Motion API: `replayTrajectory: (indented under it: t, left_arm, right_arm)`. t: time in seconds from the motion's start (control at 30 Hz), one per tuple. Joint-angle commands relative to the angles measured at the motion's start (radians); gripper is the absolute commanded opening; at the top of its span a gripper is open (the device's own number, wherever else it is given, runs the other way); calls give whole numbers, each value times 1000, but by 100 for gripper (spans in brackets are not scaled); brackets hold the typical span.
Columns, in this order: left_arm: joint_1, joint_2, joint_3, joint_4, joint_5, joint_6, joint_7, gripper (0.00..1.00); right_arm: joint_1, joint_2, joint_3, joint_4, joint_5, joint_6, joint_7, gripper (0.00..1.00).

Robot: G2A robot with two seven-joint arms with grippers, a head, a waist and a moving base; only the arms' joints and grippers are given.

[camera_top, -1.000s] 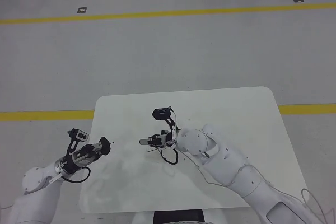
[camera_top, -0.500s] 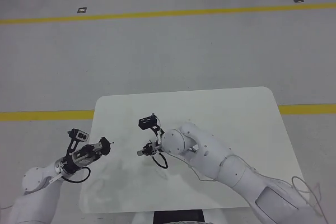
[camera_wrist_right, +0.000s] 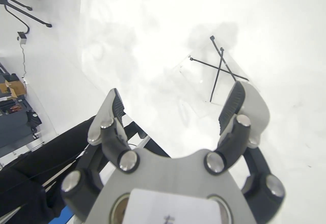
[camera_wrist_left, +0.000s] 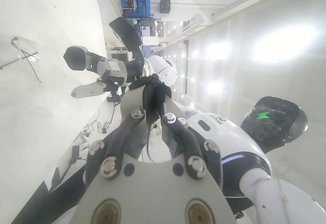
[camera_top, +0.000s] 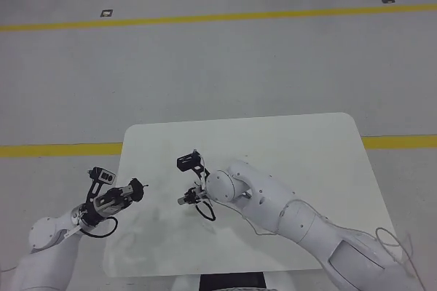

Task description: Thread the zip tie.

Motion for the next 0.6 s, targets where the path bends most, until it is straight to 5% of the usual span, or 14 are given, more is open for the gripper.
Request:
replayTrajectory:
  t: [0.0,0.27,0.57]
  left_arm:
    - [0,0,0,0,0,0,0,0]
    - [0,0,0,0,0,0,0,0]
    - [0,0,0,0,0,0,0,0]
  right_arm:
    - [11,-14,-12,31,8,0,-1,100]
    - [54,-76,-44,161,33,0,-14,100]
    - [49,-75,-45,164,27,-1,-23,100]
